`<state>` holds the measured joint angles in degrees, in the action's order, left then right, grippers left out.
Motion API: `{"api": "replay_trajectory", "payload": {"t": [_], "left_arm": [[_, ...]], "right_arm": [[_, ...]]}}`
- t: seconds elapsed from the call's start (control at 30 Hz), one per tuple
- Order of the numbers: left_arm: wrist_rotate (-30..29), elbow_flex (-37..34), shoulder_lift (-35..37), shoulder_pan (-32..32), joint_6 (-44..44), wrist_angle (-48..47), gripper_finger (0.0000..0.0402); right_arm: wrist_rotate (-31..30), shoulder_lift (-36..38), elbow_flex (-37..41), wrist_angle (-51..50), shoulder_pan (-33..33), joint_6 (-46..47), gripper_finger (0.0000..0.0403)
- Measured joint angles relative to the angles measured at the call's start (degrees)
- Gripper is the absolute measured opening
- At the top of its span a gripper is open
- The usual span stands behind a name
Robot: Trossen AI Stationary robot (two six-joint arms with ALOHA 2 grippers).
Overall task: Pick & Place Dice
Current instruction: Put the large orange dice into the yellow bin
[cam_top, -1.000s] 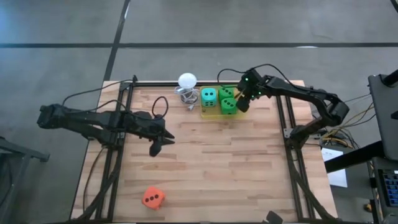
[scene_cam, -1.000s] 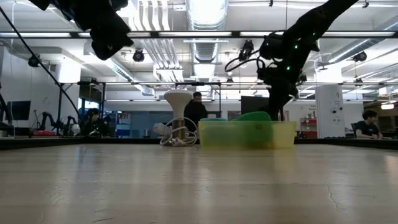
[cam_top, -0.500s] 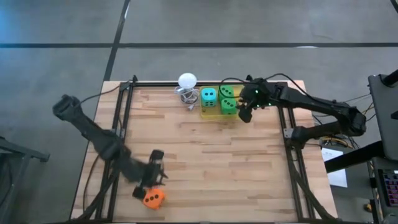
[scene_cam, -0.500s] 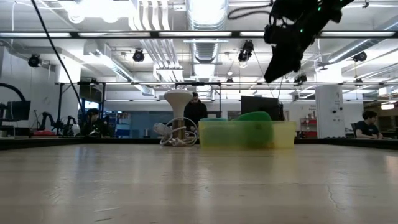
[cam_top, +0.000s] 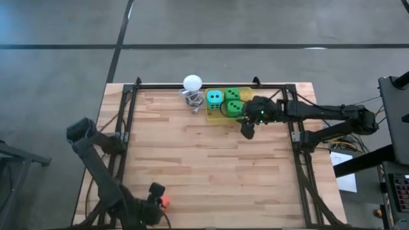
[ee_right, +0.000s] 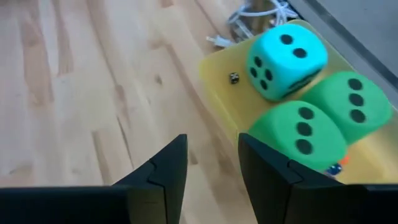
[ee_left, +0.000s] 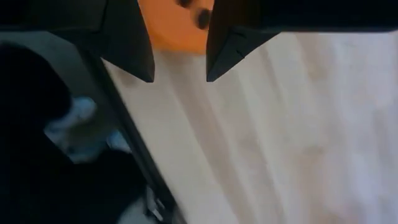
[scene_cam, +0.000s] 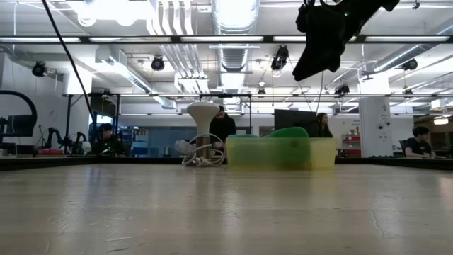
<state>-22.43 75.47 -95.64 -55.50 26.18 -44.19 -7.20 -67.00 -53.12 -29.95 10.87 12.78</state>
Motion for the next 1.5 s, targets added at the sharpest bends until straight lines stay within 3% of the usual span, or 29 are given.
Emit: {"api": "replay_trajectory", "payload": {"t": [0.17,0.5,0.8,0.97,1.33,1.5], "left_arm": [[6.7,3.7,-4.9,-0.7,5.5,-4.2,0.017],[12.9,5.2,-7.3,-0.9,11.4,-11.0,0.021],[13.3,3.6,-8.4,-1.0,11.4,-15.6,0.0222],[11.6,2.5,-10.5,-1.5,10.1,-15.2,0.0212],[0.5,1.9,-12.9,-2.2,12.3,-14.3,0.0171],[-8.3,-0.6,-13.2,-1.6,10.6,-13.0,0.0137]], "right_arm": [[-2.3,-1.7,0.0,0.6,-4.3,2.0,0.0132],[-6.3,-3.9,0.1,0.7,-10.3,4.9,0.0132],[-8.5,-4.7,0.3,0.2,-11.4,5.3,0.0132],[-8.5,-5.2,0.4,0.1,-11.4,5.2,0.0132],[-9.5,-5.5,0.5,0.7,-11.4,5.0,0.0132],[-9.4,-5.5,0.6,2.9,-11.4,5.1,0.0132]]}}
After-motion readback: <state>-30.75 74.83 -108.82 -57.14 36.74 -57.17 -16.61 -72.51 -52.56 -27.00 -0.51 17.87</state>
